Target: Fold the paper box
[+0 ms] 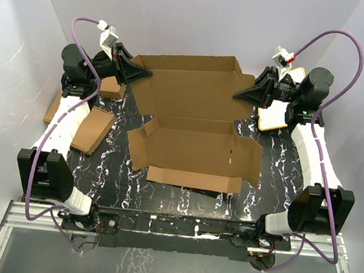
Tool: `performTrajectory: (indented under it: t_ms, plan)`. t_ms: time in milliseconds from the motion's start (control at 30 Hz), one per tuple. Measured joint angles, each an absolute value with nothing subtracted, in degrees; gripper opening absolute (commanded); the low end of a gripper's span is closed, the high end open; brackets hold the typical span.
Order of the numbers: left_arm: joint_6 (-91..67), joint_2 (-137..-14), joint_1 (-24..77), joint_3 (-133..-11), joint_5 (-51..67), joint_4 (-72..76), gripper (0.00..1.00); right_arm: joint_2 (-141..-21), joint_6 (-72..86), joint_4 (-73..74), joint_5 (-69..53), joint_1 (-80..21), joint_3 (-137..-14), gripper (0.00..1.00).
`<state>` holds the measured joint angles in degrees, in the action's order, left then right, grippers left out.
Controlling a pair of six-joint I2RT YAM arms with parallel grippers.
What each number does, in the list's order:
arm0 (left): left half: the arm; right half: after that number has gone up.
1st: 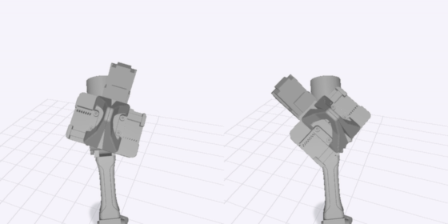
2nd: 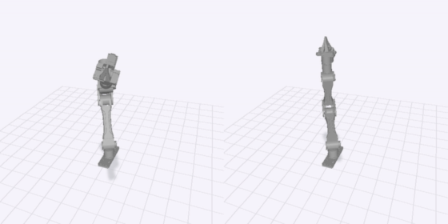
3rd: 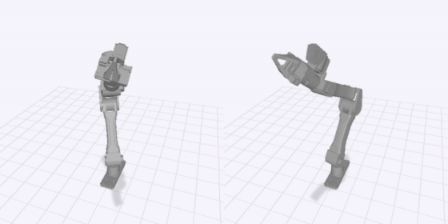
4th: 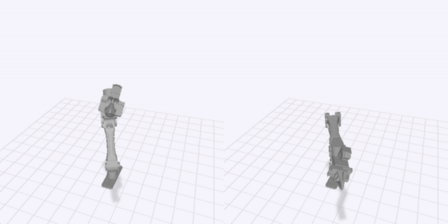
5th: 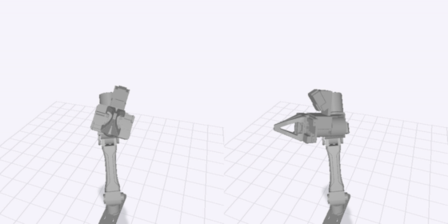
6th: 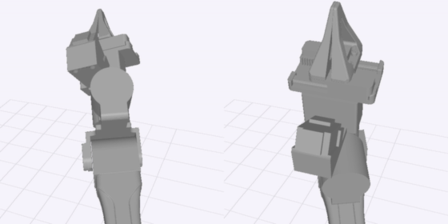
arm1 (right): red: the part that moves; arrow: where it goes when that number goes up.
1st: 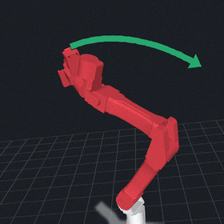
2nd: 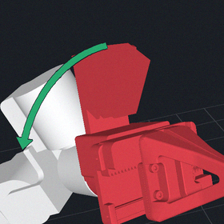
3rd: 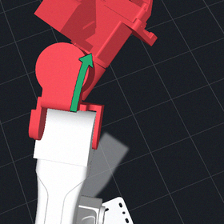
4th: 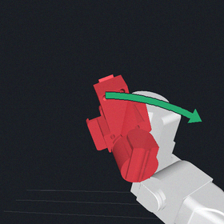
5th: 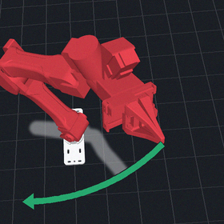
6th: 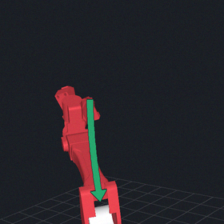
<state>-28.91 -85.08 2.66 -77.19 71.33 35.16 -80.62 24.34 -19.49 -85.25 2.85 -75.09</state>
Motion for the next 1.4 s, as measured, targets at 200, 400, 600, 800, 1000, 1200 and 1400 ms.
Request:
performTrajectory:
  t_ms: [200, 400, 600, 800, 1000, 1200, 1400]
  plan:
    - [-30.81, -86.08, 2.74, -77.19, 74.17, 38.98, 0.0, -80.86, 24.27, -19.46, -85.19, 3.01, -75.09, 0.08]
    - [-31.99, -86.08, 2.74, -77.17, 74.94, 41.56, 0.0, -81.17, 23.49, -18.02, -83.9, 3.05, -75.11, 0.49]
    - [-31.46, -84.36, 1.48, -72.88, 72.23, 41.32, 0.0, -81.34, 10.68, -4.84, -79.15, 2.92, -75.66, 0.84]
    - [-27.88, -78.74, -2.55, -64.51, 67.02, 38.57, 0.0, -81.01, -1.87, 5.15, -71.61, 3.46, -73.28, 0.88]
    - [-22.9, -73.21, -3.64, -60.14, 63.75, 35.48, 0.0, -79.07, -10.98, 8.49, -64.9, 6.07, -63.07, 0.88]
    - [-19.46, -69.56, -3.62, -57.71, 60.05, 32.08, 0.0, -77.45, -17.69, 11.0, -64.05, 6.85, -51.37, 0.87]
    - [-15.99, -65.95, -3.62, -55.66, 55.29, 27.22, 0.0, -77.34, -19.18, 13.17, -61.84, 5.72, -44.93, 0.82]
